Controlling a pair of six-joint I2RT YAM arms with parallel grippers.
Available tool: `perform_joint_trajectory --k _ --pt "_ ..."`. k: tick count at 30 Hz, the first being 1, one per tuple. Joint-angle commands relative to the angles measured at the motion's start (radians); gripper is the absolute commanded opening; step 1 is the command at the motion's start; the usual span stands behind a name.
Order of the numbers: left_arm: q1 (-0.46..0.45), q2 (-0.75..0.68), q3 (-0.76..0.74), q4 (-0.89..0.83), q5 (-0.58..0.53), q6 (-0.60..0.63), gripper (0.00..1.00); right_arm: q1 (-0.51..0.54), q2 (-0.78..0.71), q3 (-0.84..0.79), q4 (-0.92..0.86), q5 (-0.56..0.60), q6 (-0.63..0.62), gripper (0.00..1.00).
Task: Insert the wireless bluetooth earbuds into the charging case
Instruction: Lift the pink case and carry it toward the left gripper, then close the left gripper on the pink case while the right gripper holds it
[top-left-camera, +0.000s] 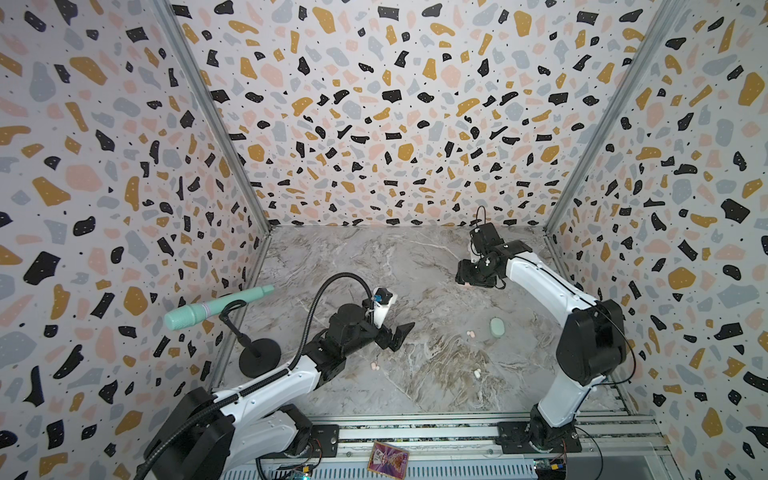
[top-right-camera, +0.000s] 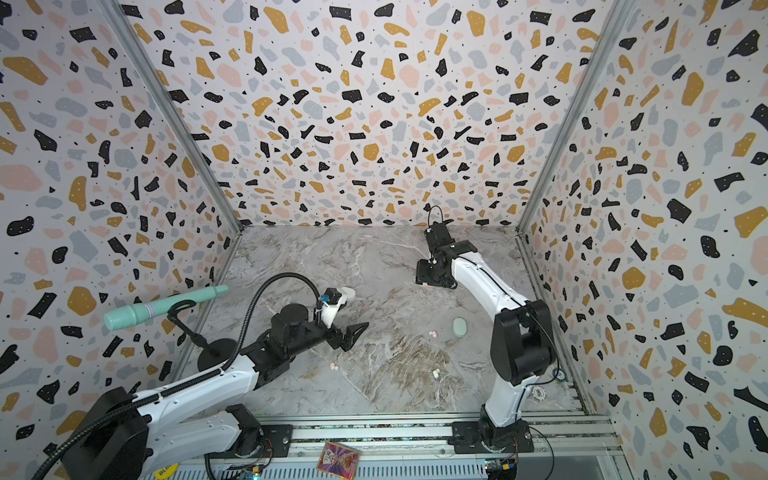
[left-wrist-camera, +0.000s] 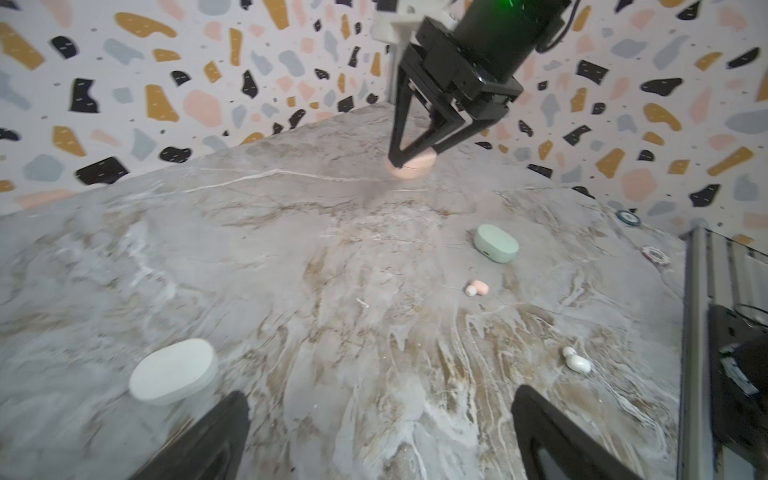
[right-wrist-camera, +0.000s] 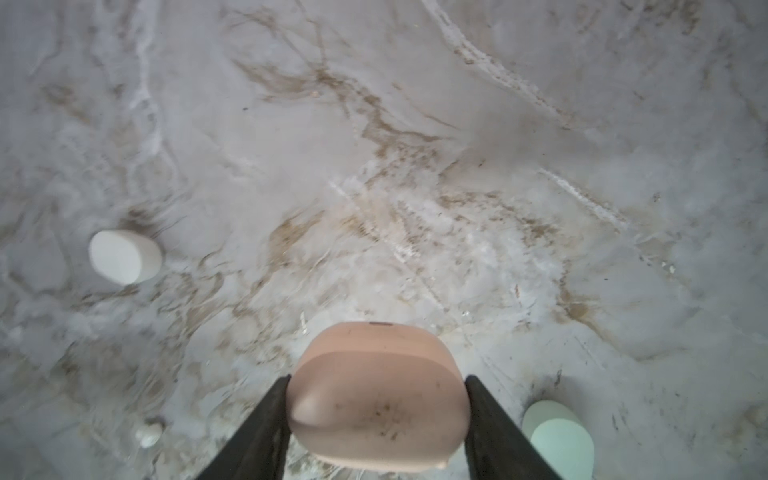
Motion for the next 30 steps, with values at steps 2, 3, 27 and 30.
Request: perform_joint_trajectory --k 2,3,27,30 --pt "-0.011 0.054 0.017 0.213 0.15 0.061 1.0 0.076 -0.115 -0.012 -0.123 -0.076 -0.047 0.52" --pt "-0.013 0.062 0.01 0.256 0.176 0.065 1.0 0.093 -0.14 -0.012 -0.131 -0.103 -0.052 0.52" --pt "-0.052 0.175 0.102 0.37 0.286 0.058 0.8 0.369 -0.207 0.1 -0.206 -0.205 0.014 0.52" --pt "-0.055 0.181 0.108 0.366 0.286 0.056 0.76 0.382 -0.195 0.113 -0.216 -0.197 0.015 0.51"
